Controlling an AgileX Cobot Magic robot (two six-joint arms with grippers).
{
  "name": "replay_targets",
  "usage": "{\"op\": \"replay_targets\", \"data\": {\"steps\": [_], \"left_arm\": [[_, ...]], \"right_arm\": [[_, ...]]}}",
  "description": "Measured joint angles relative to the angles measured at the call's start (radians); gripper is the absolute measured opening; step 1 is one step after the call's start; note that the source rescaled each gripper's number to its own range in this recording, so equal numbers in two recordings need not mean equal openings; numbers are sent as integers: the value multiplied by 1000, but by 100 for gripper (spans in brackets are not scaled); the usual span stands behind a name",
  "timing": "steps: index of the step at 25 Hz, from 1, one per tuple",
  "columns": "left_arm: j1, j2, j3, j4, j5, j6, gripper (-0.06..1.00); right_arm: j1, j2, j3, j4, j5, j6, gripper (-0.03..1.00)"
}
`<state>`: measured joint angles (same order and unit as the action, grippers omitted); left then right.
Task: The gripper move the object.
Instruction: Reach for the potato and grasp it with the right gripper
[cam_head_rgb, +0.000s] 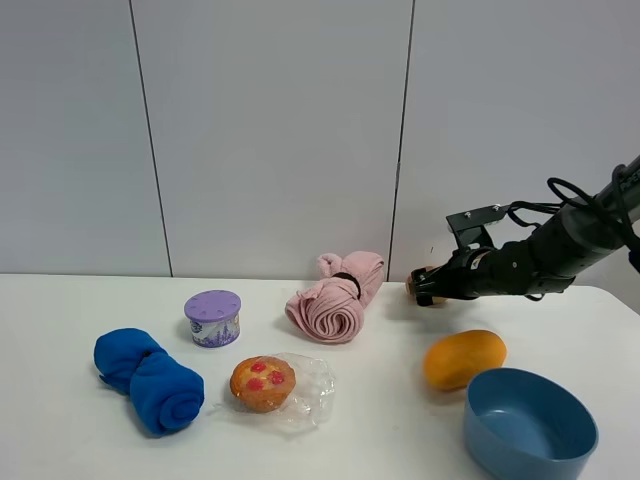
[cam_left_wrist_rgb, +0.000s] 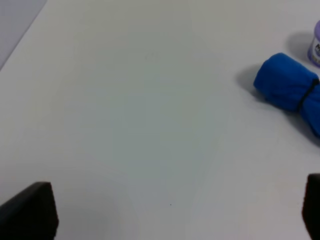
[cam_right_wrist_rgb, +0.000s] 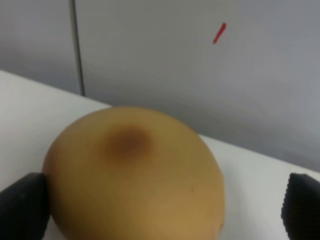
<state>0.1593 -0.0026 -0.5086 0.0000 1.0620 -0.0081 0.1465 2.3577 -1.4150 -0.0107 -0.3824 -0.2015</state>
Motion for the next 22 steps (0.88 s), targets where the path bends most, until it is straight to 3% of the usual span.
{"op": "replay_targets", "data": {"steps": [8,11,13,22], "left_arm": [[0,0,0,0,0,0,100],[0,0,0,0,0,0,100],[0,0,0,0,0,0,100],[0,0,0,0,0,0,100]], "right_arm": [[0,32,-40,0,23,7,89],[8,36,-40,-2,29,8,83],[14,36,-40,-7,29,8,76],[43,36,-42,-26,19,8,21]]}}
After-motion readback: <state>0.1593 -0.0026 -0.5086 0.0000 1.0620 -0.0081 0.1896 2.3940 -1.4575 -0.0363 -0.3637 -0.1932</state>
